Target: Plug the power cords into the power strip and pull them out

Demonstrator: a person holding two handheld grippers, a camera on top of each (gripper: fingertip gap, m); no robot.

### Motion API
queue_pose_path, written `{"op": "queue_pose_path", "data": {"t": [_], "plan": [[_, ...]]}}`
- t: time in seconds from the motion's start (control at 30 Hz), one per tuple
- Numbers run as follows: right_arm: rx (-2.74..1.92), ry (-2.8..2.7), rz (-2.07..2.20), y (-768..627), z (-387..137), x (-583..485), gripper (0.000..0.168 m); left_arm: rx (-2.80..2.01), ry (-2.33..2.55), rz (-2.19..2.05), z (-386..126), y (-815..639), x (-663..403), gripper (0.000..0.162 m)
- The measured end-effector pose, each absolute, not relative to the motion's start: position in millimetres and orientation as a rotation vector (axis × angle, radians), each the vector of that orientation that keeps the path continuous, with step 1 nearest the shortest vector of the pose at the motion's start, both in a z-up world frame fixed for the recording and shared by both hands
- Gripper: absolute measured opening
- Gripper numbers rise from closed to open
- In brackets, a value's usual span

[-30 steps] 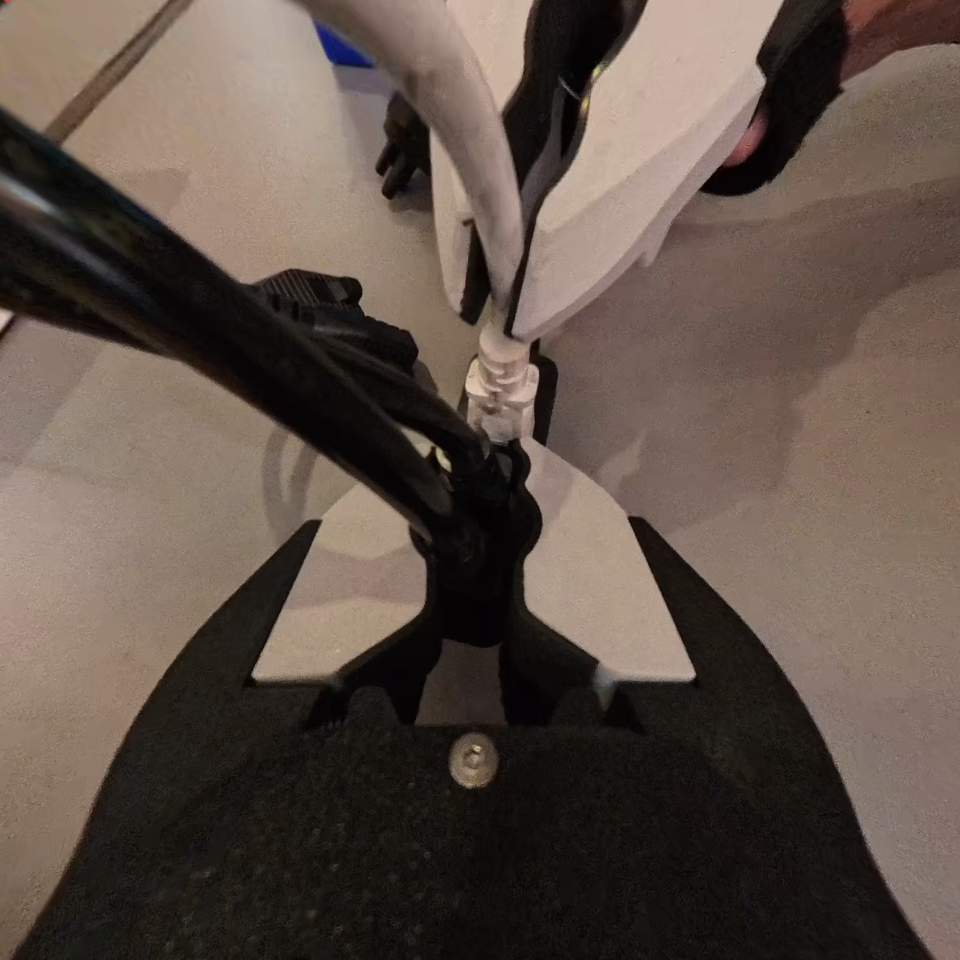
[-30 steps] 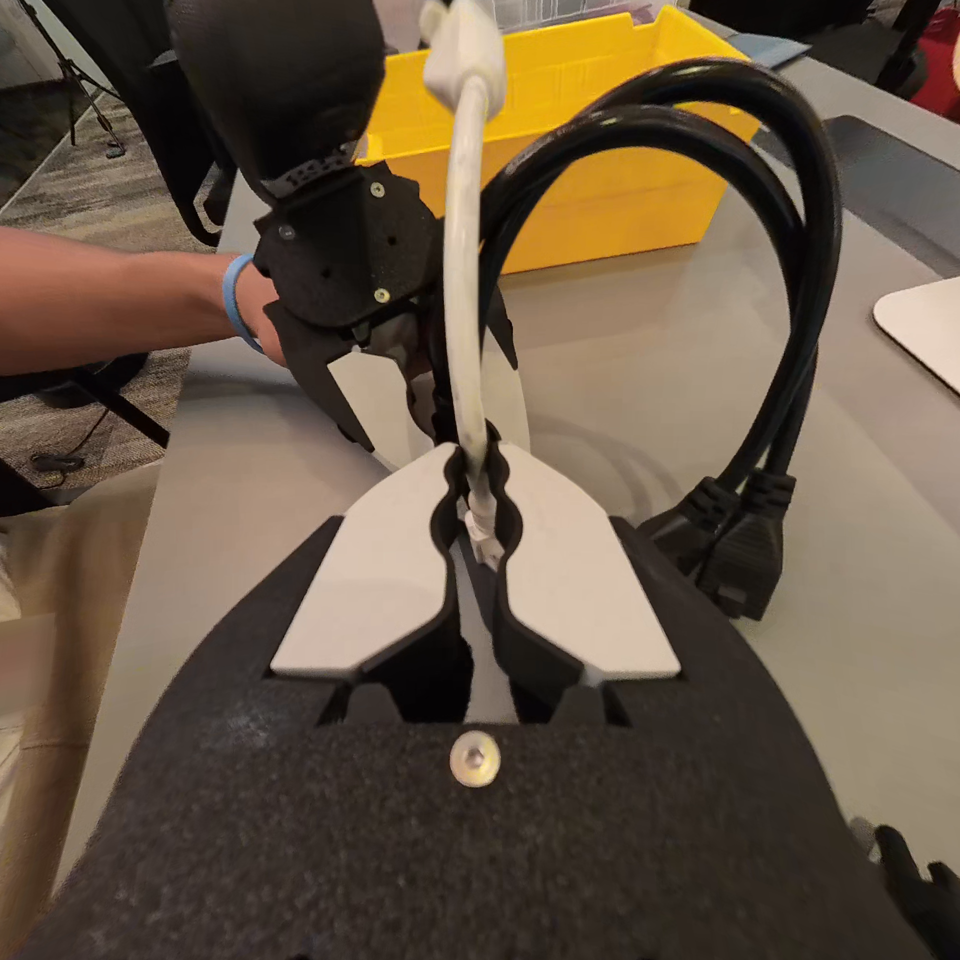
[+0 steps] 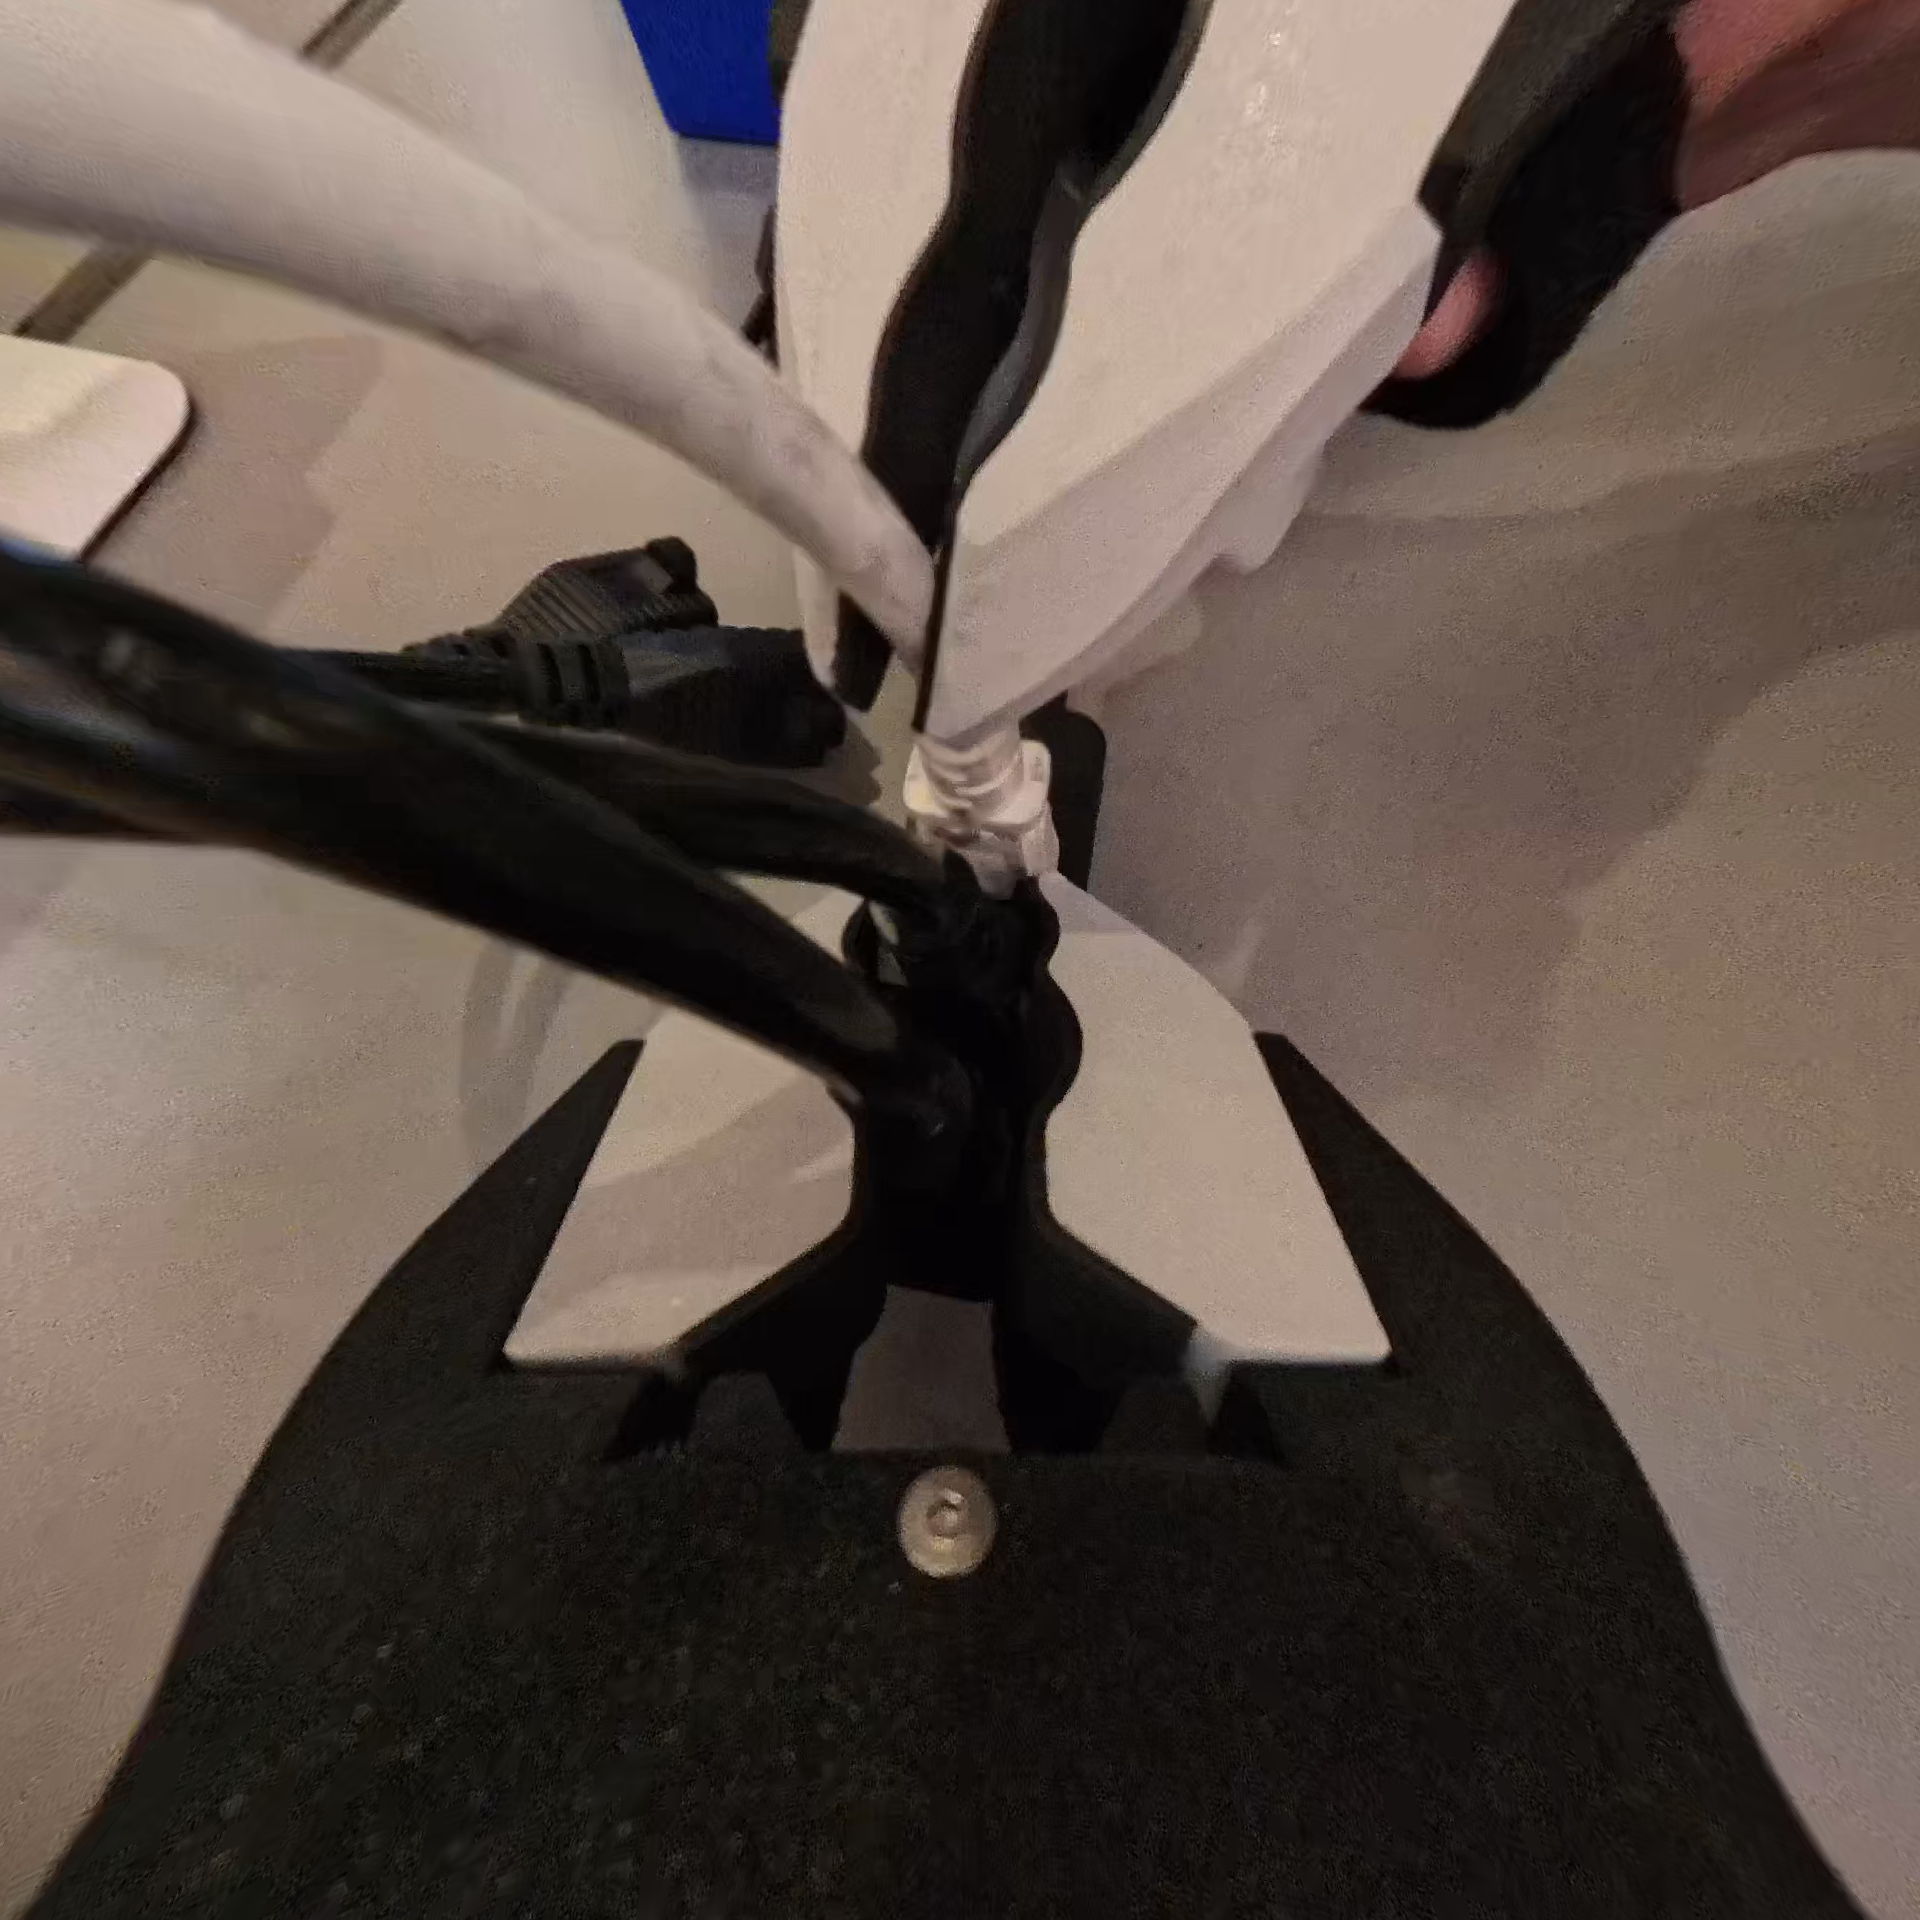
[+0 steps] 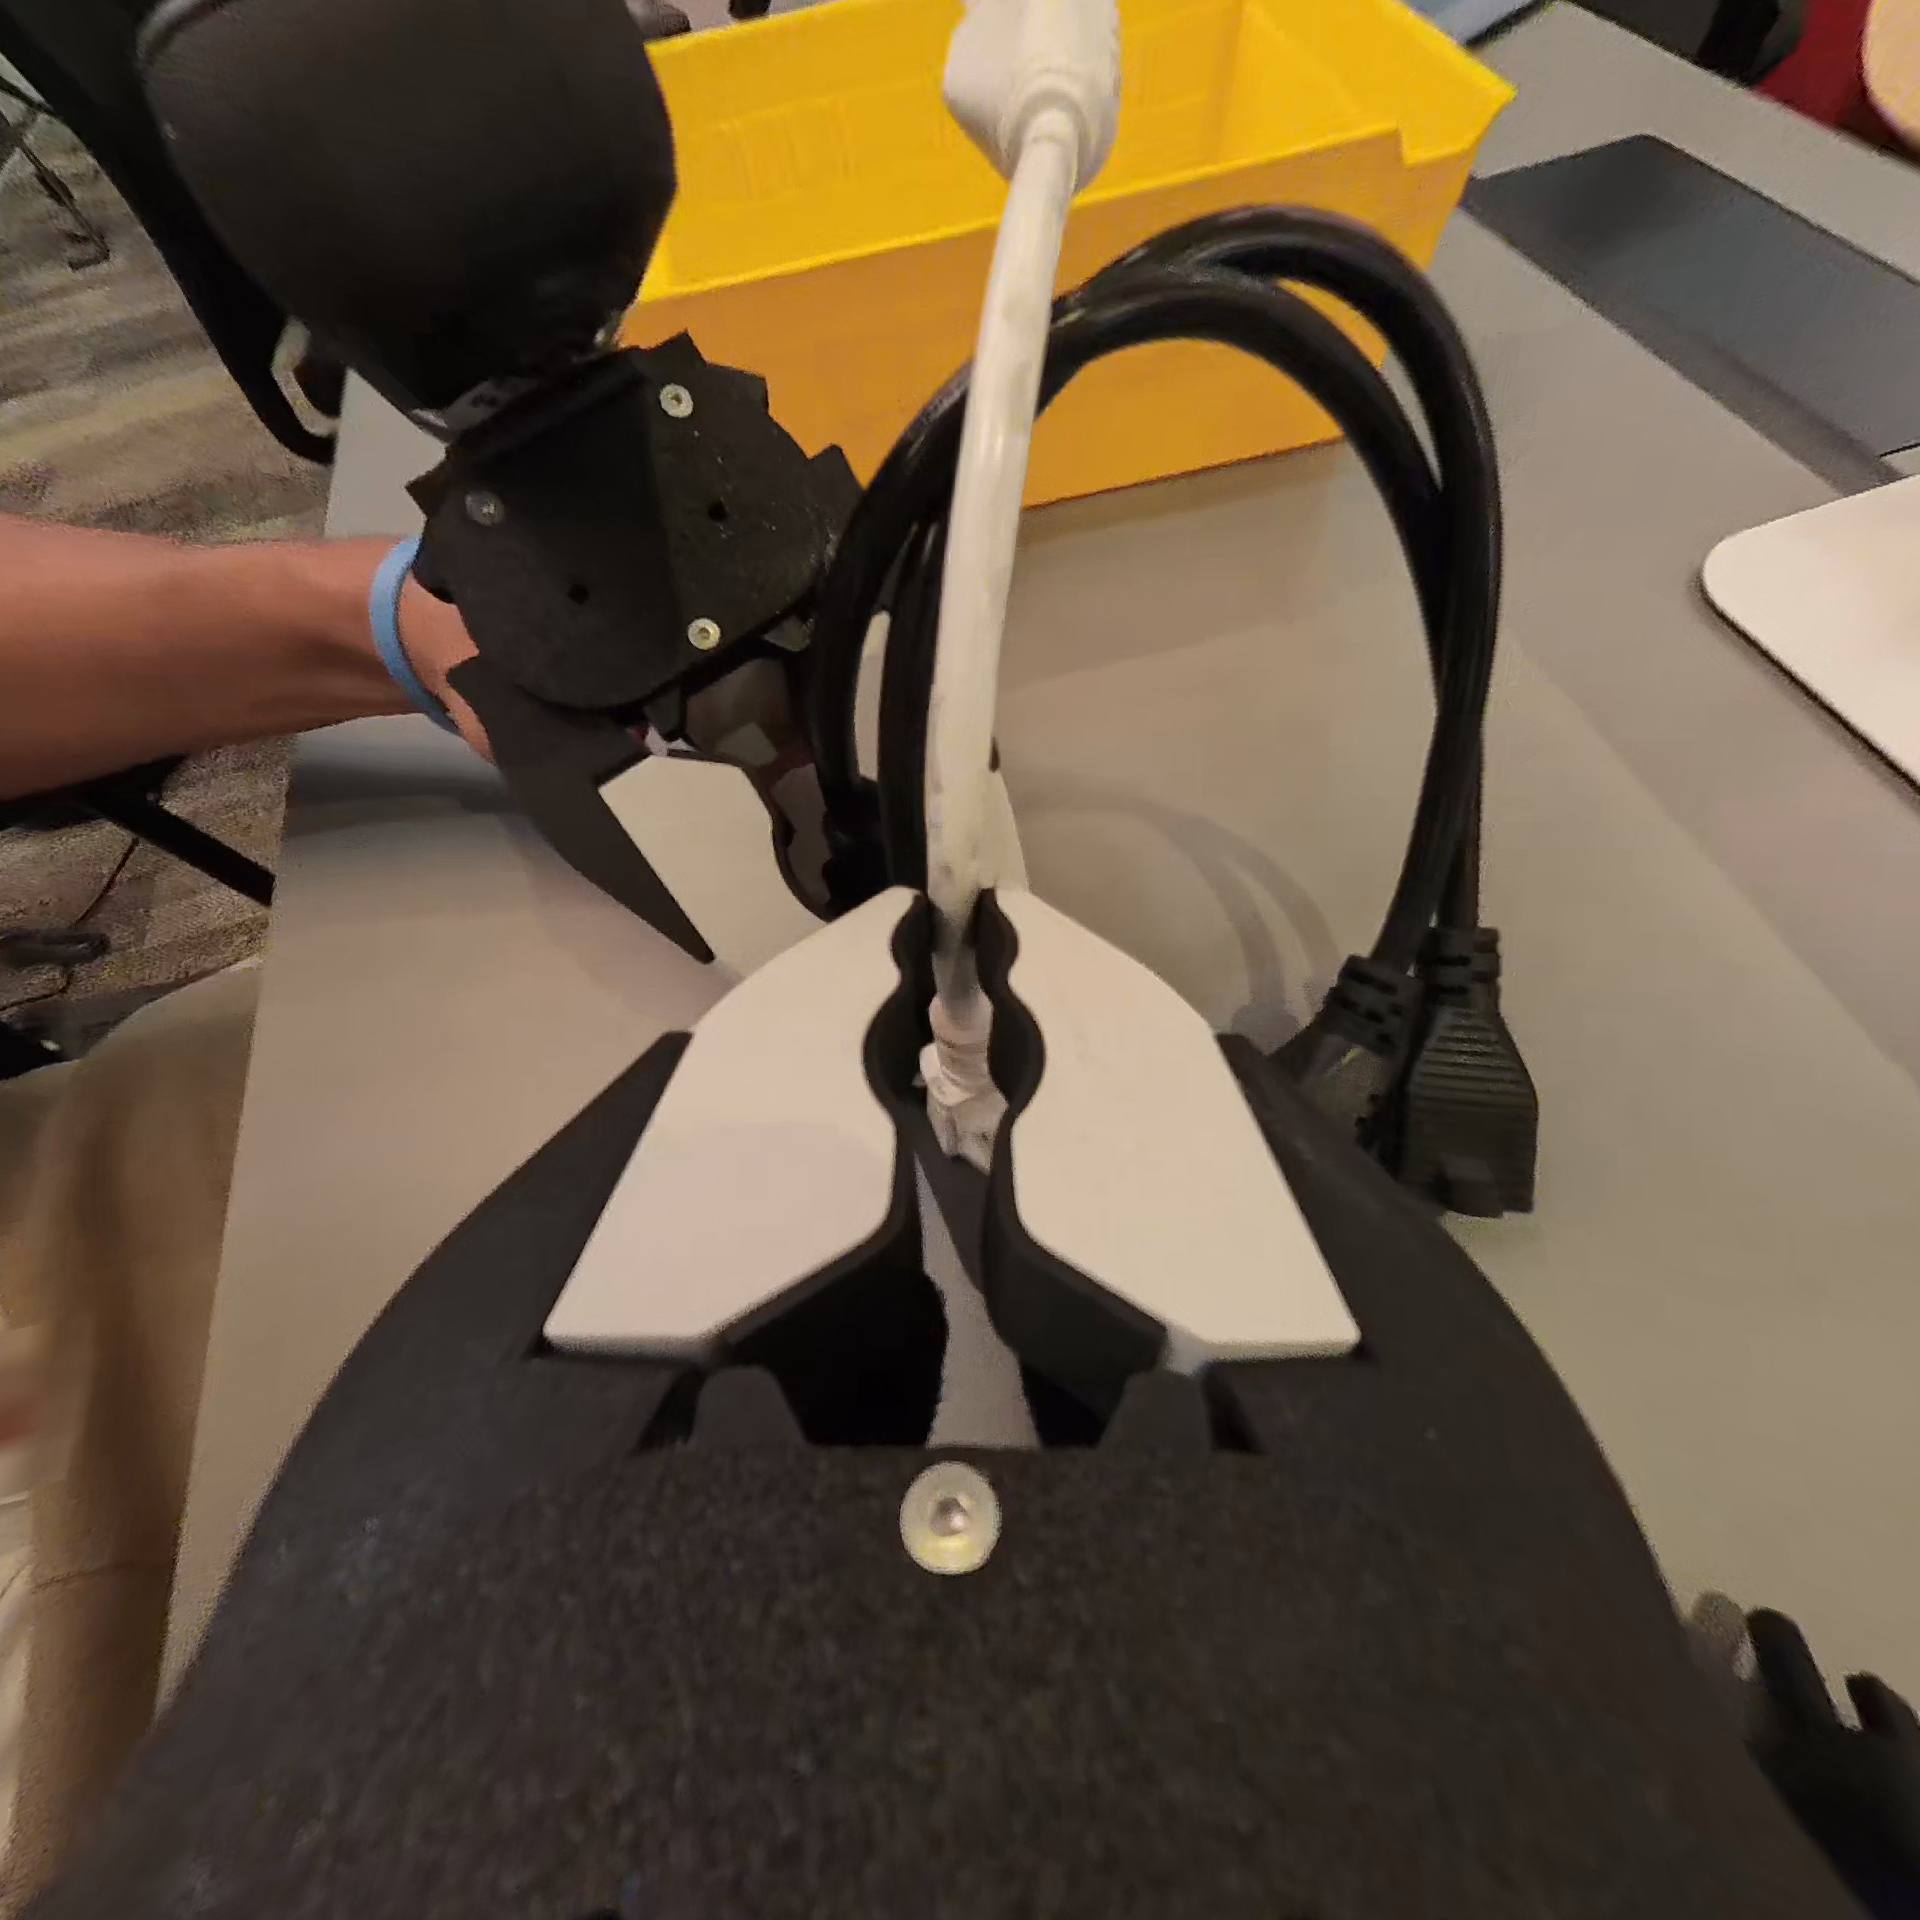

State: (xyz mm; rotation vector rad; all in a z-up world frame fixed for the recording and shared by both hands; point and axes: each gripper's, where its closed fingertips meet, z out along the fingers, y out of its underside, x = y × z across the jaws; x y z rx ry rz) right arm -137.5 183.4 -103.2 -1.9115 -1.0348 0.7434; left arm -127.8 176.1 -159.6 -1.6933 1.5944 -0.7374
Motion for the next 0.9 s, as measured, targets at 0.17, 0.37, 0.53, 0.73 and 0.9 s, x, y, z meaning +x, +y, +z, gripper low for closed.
{"op": "queue_pose_path", "data": {"t": [0.17,0.37,0.53,0.73,0.9], "plan": [[-1.912,-1.045,0.745,179,-103,-127,0.009,-1.664,1.61,-0.735,-160,177,-130,0.026],[-1.949,-1.016,0.753,186,-103,-142,0.009,-1.696,1.588,-0.729,-160,178,-132,0.025],[-1.955,-0.927,0.967,171,-102,-130,0.009,-1.654,1.626,-0.739,-160,173,-130,0.025],[-2.111,-0.622,1.198,176,-98,-135,0.013,-1.682,1.591,-0.751,-160,175,-130,0.025],[-2.252,-0.423,1.29,173,-97,-135,0.016,-1.688,1.591,-0.748,-160,174,-130,0.025]]}}
